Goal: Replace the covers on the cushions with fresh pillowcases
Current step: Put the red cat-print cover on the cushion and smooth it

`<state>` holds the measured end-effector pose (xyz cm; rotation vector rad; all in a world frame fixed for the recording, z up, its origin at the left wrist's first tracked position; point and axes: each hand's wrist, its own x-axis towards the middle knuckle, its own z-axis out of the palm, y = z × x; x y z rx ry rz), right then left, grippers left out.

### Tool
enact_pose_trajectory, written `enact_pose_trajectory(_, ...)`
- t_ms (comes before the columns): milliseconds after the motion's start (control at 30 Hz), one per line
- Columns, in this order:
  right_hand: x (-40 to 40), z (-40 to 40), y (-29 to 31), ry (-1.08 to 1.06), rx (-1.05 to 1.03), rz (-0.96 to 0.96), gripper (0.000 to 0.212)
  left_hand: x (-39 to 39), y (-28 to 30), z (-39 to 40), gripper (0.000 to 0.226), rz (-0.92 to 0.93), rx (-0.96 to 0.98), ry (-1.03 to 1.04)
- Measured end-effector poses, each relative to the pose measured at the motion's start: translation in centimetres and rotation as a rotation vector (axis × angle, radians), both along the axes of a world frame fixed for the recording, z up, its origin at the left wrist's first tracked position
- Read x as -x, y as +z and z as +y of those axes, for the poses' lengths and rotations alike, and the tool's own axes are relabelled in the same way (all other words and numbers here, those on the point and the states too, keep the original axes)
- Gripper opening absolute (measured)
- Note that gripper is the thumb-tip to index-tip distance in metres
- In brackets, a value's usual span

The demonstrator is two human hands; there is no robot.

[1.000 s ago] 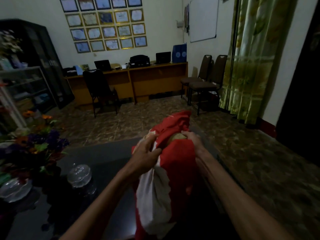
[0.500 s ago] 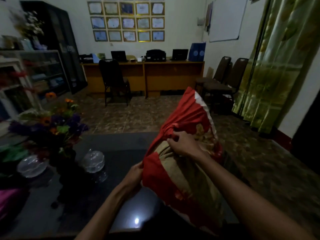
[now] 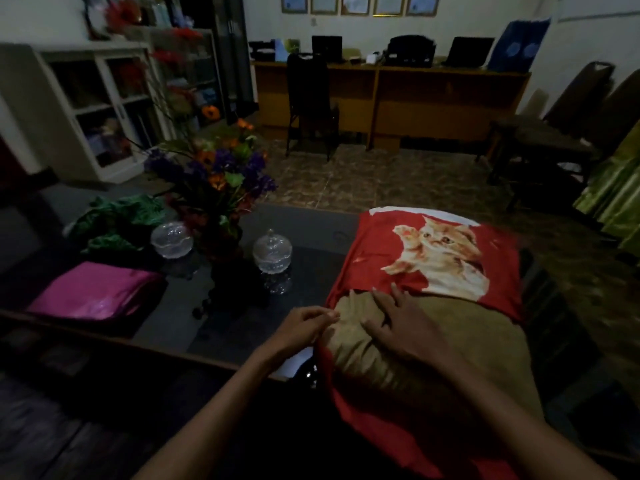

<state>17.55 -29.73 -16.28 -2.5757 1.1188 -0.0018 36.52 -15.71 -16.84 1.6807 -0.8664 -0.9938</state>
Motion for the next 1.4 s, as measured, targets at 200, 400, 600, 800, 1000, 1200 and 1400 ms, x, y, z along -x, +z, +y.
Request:
enact_pose_trajectory(200,2.2,1.8,-1.5,0.238,0.180,0.036,0.101,0.8,-1.7,-1.9,0.025,-0.101,-0.055,0.027)
enact_pose_trajectory(400,1.8,1.9,-2.5,0.241,0.220,-0.067,0.053,1.2,-4.1,-1.1,0.025,-0.048,-0.014,0.146)
enact_pose_trajectory(600,3.0,1.3,-0.1,0.180,0.307,-0.433,0.035,0.6,-3.8,-0.6,0.015,0.087,0.022,0.172)
enact_pose_trajectory(800,4.9,3.8,-3.4,0.286,0.268,0.087,0.128,0.9,-5.1,-0.1,0.022,0.044,-0.003,0.187)
enact_pose_trajectory(1000,4.4,0.8,1.1,0.139,0.087,-0.313,0.083,-0.6,-4.5,0.4,0.030,-0.158,-0.060,0.168)
enact_pose_trajectory(1200,5.3,-4.4,7.5,-0.056,0.054,-0.476,0.073,-1.6,-4.0,1.1,0.035,-0.492,-0.031,0.209)
enact_pose_trajectory(1400,5.3,-5.6,6.5,-0.041,-0.008,-0.474,0.073,0.5,-3.5,-2.4,0.036,-1.153,0.132,-0.212)
